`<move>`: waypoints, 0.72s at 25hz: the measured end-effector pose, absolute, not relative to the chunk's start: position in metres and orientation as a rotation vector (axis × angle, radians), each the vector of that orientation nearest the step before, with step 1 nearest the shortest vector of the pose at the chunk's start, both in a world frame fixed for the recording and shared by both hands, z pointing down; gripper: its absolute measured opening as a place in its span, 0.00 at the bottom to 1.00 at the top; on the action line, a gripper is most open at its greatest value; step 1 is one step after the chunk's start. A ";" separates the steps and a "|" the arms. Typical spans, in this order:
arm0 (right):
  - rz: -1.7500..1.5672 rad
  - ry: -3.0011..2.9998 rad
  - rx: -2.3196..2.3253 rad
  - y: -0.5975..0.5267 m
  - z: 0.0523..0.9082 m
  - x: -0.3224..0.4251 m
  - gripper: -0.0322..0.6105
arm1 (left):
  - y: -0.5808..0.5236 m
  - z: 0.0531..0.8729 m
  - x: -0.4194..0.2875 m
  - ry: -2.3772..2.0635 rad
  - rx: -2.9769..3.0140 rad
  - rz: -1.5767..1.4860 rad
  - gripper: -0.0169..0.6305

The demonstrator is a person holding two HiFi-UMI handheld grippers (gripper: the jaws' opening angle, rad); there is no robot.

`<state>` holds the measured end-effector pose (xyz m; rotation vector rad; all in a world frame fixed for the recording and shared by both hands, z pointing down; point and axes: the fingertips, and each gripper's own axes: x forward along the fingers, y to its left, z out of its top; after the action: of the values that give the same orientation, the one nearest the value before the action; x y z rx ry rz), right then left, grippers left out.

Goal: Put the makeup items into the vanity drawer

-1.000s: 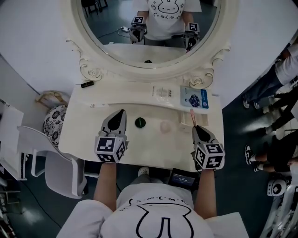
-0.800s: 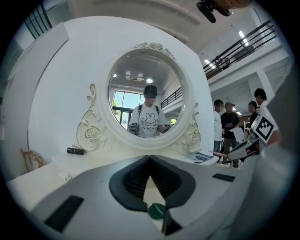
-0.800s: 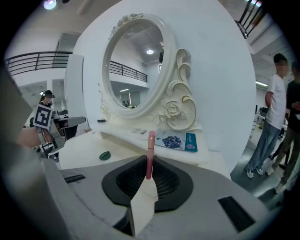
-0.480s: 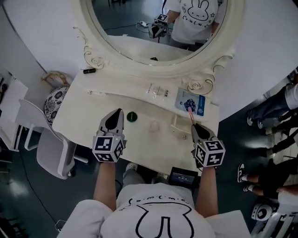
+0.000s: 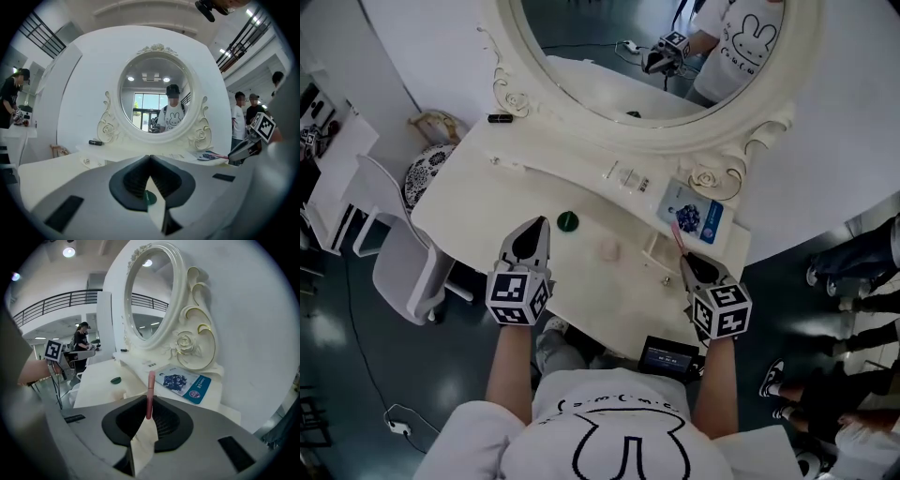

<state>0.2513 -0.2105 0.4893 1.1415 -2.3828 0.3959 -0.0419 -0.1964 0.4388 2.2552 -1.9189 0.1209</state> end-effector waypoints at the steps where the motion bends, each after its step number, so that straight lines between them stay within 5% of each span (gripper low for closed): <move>1: 0.395 -2.383 1.117 -0.210 0.492 0.251 0.13 | -0.195 0.440 -0.041 -1.927 2.246 0.124 0.05; 18: 0.396 -2.336 0.933 -0.202 0.524 0.258 0.16 | -0.192 0.444 -0.020 -1.981 2.209 0.131 0.05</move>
<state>0.2577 -0.2025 0.5241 0.9335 -2.3359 0.3963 -0.0201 -0.1915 0.4437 2.2092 -1.9815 0.1308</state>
